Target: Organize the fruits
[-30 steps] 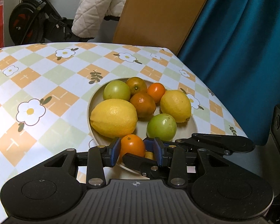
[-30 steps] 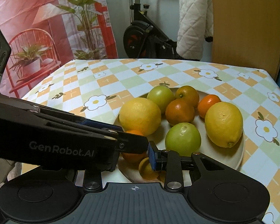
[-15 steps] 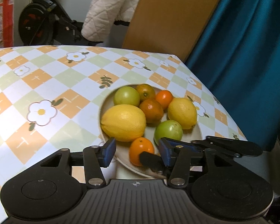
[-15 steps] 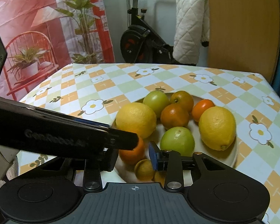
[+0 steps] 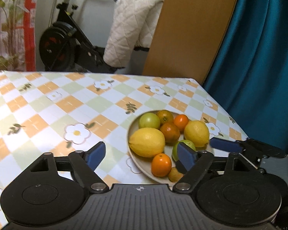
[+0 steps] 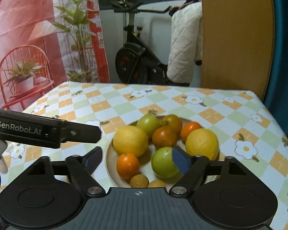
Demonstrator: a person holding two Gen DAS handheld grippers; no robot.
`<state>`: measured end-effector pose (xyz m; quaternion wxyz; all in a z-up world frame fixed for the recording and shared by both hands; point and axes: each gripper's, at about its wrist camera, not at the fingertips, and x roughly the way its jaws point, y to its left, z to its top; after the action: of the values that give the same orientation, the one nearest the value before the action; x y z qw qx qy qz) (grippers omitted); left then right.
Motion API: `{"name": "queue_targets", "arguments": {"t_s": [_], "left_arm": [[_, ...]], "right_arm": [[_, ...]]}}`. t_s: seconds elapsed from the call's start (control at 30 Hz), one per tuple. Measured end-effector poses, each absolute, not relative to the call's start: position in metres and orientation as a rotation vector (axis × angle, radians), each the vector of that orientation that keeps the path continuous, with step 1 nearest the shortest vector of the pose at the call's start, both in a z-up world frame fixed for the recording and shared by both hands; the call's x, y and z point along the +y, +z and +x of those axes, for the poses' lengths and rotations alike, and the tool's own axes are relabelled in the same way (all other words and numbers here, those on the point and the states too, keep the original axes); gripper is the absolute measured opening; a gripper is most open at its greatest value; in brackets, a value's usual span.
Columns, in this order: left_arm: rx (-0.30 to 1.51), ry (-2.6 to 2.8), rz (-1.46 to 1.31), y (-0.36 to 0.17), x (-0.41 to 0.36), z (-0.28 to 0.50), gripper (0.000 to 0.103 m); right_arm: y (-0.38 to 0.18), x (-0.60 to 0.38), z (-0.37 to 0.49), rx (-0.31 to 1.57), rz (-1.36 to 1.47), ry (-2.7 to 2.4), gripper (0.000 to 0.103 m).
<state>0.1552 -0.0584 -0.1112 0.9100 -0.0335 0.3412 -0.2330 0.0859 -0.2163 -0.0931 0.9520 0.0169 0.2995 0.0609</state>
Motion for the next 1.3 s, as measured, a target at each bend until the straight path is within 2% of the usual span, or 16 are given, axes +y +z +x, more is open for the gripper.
{"name": "queue_targets", "arguments": {"t_s": [0.13, 0.2, 0.63, 1.3], "left_arm": [[0.657, -0.440, -0.061, -0.096, -0.049, 0.140, 0.089], [0.637, -0.415, -0.047, -0.089, -0.046, 0.133, 0.092], [0.555, -0.247, 0.018, -0.065, -0.026, 0.104, 0.096], [0.521, -0.124, -0.018, -0.061, -0.014, 0.101, 0.097]], "right_arm": [[-0.081, -0.214, 0.074, 0.570, 0.037, 0.119, 0.099], [-0.075, -0.213, 0.069, 0.558, 0.044, 0.116, 0.102], [-0.048, -0.191, 0.045, 0.505, -0.004, 0.067, 0.102], [-0.051, -0.188, 0.040, 0.499, 0.021, 0.027, 0.102]]}}
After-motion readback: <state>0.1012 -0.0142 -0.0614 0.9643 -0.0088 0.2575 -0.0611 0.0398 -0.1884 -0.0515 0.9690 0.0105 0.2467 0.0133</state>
